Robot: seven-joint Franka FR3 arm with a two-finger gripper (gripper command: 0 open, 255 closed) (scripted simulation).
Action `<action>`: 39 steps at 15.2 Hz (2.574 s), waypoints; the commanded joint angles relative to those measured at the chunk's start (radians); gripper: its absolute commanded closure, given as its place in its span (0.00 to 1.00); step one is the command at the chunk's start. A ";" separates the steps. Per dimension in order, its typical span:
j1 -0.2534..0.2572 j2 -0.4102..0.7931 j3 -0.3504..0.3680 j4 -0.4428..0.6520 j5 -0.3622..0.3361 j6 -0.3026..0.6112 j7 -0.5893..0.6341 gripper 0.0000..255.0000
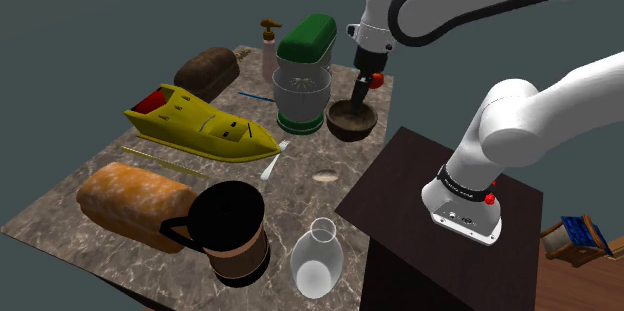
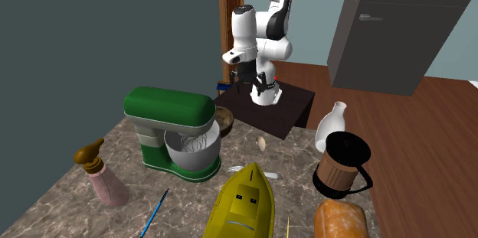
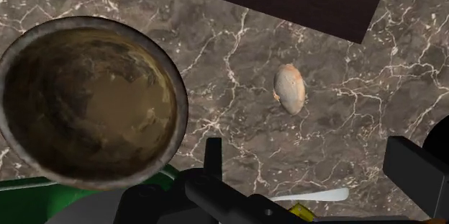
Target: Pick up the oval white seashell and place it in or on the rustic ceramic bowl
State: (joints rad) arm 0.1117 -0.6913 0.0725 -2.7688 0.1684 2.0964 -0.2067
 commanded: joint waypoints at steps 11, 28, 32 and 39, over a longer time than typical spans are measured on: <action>0.112 0.449 0.107 -0.099 0.079 0.556 -0.041 0.00; 0.143 0.833 0.137 -0.048 0.057 0.893 -0.033 0.00; 0.143 0.833 0.137 -0.048 0.057 0.892 -0.033 1.00; 0.144 0.833 0.137 -0.050 0.058 0.894 -0.033 1.00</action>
State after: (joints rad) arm 0.2520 0.1358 0.2057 -2.8202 0.2280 2.9928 -0.2385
